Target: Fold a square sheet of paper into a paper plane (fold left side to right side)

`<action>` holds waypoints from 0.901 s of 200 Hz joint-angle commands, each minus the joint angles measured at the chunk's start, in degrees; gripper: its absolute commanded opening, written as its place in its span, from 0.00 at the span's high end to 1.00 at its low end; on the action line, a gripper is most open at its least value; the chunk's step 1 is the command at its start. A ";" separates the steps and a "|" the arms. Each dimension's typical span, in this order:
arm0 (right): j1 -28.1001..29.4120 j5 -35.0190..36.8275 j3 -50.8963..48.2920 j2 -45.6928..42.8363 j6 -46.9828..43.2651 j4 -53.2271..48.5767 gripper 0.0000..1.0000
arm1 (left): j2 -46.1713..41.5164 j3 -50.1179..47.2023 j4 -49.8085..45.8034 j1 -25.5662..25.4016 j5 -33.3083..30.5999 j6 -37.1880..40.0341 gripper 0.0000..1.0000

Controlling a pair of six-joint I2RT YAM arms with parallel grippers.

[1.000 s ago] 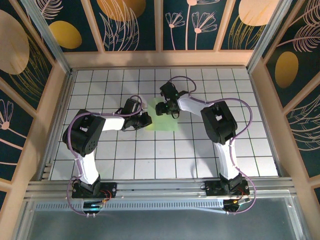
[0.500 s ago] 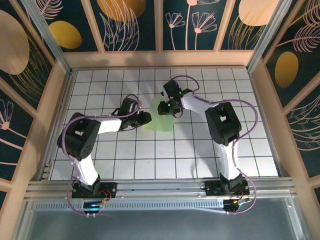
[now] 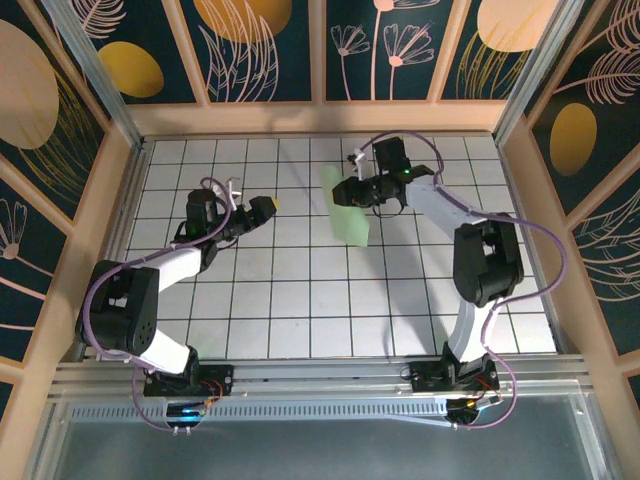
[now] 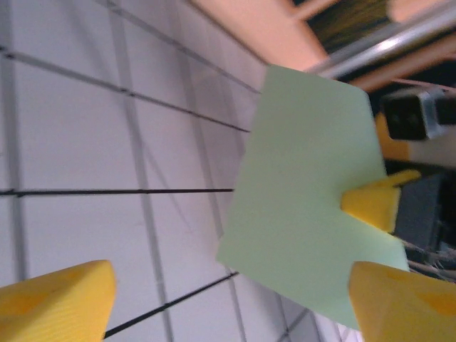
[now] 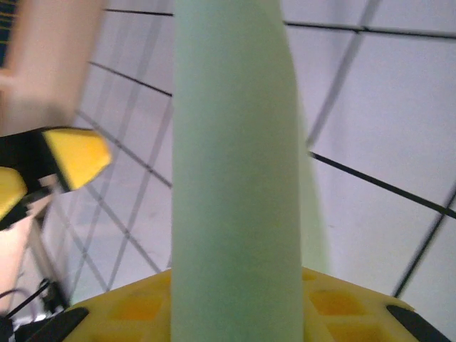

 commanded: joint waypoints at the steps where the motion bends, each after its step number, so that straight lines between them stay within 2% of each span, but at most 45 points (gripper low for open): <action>1: -0.03 -12.44 -0.56 -5.75 -5.26 0.97 0.66 | -3.19 -0.62 15.17 0.10 10.65 -0.70 0.07; 16: 0.13 -17.57 -0.76 -7.72 -6.26 1.42 0.67 | -4.51 -0.46 17.94 0.04 11.51 -0.76 0.01; 32: 0.75 -21.80 -1.52 -9.88 -5.83 3.32 0.69 | -5.52 -0.06 19.67 0.02 12.45 -0.66 0.01; 61: 2.13 -24.45 -3.01 -12.05 -1.59 9.61 0.79 | -5.38 1.57 19.55 0.02 13.43 -0.68 0.01; 76: 2.09 -23.34 -4.02 -12.28 0.67 12.38 0.80 | -5.22 1.66 18.84 -0.05 12.47 -0.44 0.01; 116: 1.37 -18.87 -4.29 -9.05 3.07 11.99 0.83 | -5.54 1.58 12.59 -0.06 9.94 2.75 0.01; 149: 1.20 -18.50 -4.01 -8.27 3.82 12.40 0.83 | -6.63 1.53 7.95 -0.07 7.61 5.34 0.01; 180: 1.08 -17.66 -3.63 -8.75 3.97 11.67 0.84 | -7.63 0.53 7.79 -0.03 4.88 4.95 0.02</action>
